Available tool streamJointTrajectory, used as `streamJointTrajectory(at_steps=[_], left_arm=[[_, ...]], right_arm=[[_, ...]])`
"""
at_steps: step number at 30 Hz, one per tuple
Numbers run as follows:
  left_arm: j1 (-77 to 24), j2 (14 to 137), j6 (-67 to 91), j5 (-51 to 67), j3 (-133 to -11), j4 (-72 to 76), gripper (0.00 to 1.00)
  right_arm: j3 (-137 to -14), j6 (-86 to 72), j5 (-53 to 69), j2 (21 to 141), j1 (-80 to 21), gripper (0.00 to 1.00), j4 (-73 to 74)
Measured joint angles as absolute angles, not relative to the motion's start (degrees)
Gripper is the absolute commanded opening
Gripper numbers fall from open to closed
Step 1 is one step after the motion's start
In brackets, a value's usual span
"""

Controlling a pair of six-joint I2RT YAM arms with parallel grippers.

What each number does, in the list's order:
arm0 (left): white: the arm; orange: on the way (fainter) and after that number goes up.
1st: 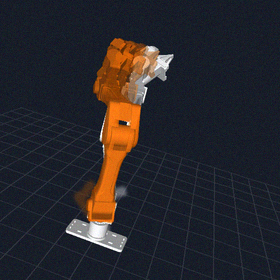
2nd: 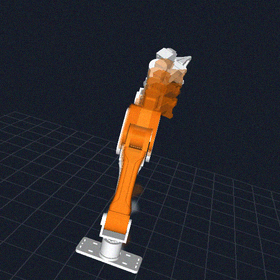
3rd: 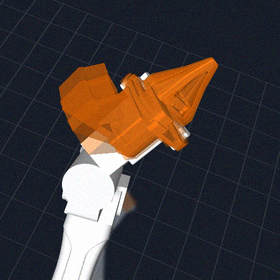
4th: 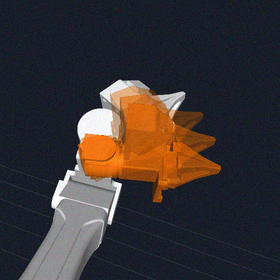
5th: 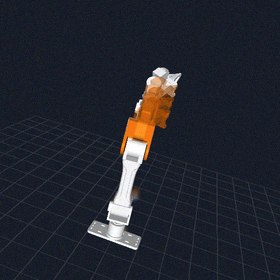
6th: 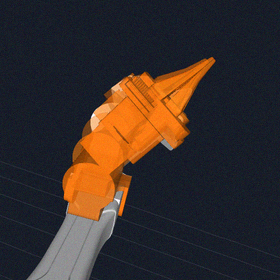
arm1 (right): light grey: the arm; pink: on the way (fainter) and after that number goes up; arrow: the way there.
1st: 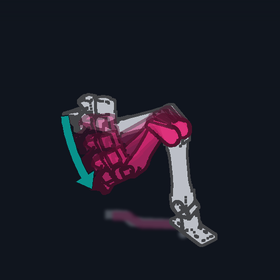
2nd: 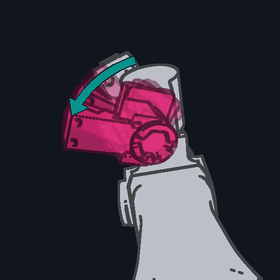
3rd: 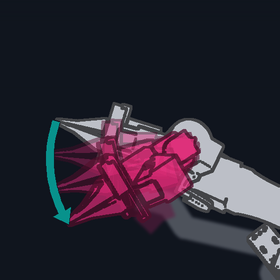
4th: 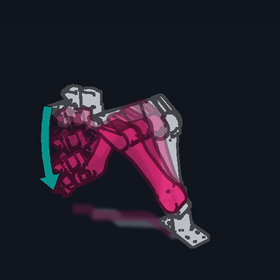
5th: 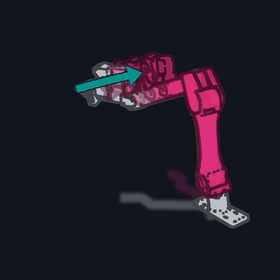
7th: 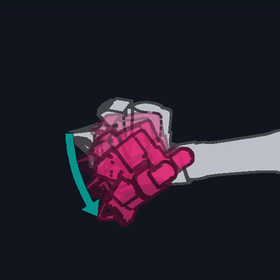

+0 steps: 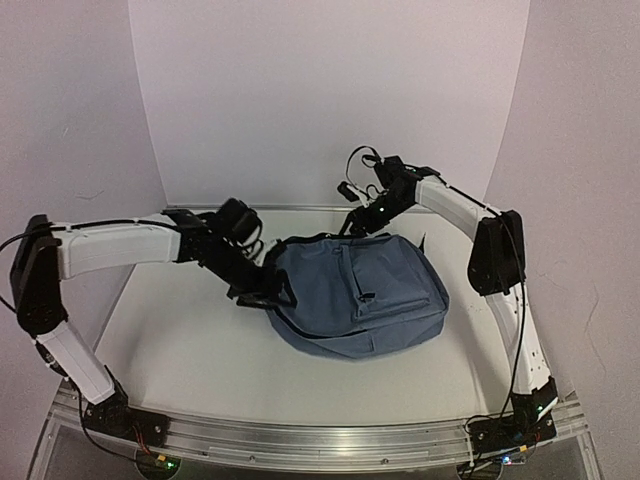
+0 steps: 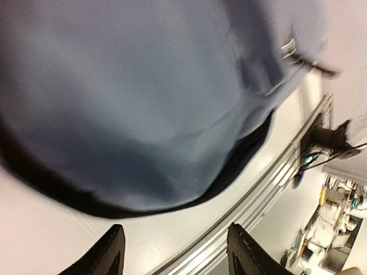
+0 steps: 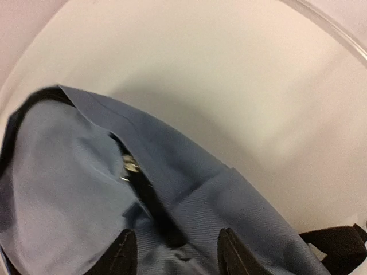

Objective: Pack the student bag
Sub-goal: Adjust the student bag at the center of the board.

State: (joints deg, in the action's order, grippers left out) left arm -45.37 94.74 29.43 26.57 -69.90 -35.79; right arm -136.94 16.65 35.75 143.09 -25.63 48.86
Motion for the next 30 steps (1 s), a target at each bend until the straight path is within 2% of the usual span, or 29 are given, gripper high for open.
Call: streamJointTrajectory(at_steps=[3,5,8,12,14,18,20,24,26,30], left_arm=[[-39.74,90.22,30.08,24.41,-72.50,-34.51,0.70],[-35.28,92.34,29.74,22.08,-78.20,-34.50,0.71],[-31.07,102.33,27.44,17.84,-91.66,-38.19,0.73],[-30.69,118.59,23.13,15.35,-108.79,-44.22,0.73],[-31.06,126.20,21.03,15.25,-116.40,-48.42,0.67],[-31.54,136.03,17.50,16.61,-124.99,-54.72,0.32],[-31.64,137.67,16.56,18.35,-125.47,-56.42,0.19],[-32.21,133.61,15.14,22.39,-116.18,-53.29,0.05],[-32.41,130.26,15.12,23.55,-110.21,-51.60,0.03],[-33.98,120.64,17.26,24.87,-94.15,-47.02,0.06]], right_arm=[[-136.31,16.10,38.01,140.62,-26.89,0.79,46.64],[-132.88,15.41,38.16,136.73,-27.55,0.83,45.89],[-124.22,14.90,38.06,127.75,-27.28,0.86,45.19],[-109.15,15.04,36.12,113.18,-23.42,0.85,45.04],[-102.02,15.59,34.72,106.74,-20.53,0.84,45.94],[-89.42,18.06,31.23,97.75,-16.23,0.82,48.29],[-83.26,19.42,29.58,94.58,-15.77,0.78,50.29],[-74.71,20.90,27.75,93.16,-16.58,0.68,51.73],[-73.12,21.21,26.61,94.56,-16.79,0.61,52.51],[-75.94,20.91,25.61,101.36,-16.82,0.57,51.66]])
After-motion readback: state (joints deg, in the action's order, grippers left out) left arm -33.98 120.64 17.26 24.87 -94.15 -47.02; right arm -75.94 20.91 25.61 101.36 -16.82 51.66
